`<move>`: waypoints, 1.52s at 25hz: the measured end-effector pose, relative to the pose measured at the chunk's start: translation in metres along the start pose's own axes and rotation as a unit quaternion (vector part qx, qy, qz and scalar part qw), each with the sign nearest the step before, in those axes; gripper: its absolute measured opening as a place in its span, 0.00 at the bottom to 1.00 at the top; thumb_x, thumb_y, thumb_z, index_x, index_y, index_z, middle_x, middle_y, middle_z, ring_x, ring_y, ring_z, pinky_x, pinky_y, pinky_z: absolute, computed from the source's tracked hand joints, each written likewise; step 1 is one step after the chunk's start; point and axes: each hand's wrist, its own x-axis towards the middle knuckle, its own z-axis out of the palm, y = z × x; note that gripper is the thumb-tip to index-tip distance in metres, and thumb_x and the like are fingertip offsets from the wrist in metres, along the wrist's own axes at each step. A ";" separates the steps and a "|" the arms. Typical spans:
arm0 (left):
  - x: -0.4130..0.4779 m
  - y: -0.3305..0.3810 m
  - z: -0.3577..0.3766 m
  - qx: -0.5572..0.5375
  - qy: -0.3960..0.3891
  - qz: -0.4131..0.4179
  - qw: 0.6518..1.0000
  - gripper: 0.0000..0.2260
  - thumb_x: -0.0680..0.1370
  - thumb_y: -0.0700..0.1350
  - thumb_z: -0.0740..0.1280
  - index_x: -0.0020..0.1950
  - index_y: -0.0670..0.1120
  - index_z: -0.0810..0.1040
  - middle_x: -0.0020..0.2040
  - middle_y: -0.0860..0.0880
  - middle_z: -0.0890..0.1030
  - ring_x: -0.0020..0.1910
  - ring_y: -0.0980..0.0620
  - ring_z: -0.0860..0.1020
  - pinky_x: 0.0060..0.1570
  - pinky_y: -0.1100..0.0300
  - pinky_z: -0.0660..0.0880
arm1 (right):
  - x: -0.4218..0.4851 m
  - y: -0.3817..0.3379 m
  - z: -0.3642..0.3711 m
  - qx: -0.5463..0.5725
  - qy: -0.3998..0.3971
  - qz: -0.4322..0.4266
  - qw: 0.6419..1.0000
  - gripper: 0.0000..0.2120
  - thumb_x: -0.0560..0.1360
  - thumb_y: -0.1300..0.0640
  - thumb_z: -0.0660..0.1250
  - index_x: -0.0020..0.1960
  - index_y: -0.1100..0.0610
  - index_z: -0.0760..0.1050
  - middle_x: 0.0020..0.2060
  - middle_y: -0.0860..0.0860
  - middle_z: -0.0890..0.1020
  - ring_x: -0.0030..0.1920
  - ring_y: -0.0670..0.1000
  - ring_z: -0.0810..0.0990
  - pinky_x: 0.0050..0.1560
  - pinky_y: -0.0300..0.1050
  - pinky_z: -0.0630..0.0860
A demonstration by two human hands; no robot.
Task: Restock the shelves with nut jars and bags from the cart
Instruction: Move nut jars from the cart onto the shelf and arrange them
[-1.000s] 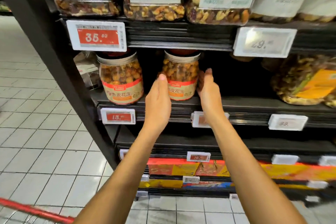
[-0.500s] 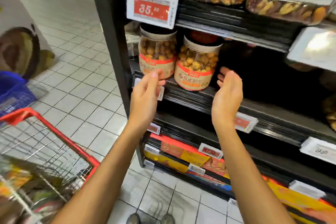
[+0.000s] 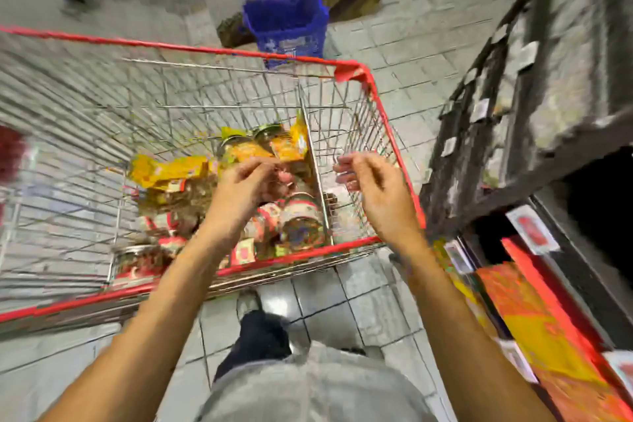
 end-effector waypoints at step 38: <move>0.132 -0.012 -0.109 -0.038 -0.062 -0.049 0.996 0.34 0.68 0.72 0.59 0.58 0.48 0.79 0.56 0.45 0.82 0.56 0.46 0.80 0.61 0.44 0.74 | 0.088 -0.010 0.186 0.067 0.184 0.281 0.940 0.28 0.80 0.42 0.46 0.68 0.58 0.70 0.67 0.60 0.72 0.68 0.58 0.69 0.69 0.50 0.63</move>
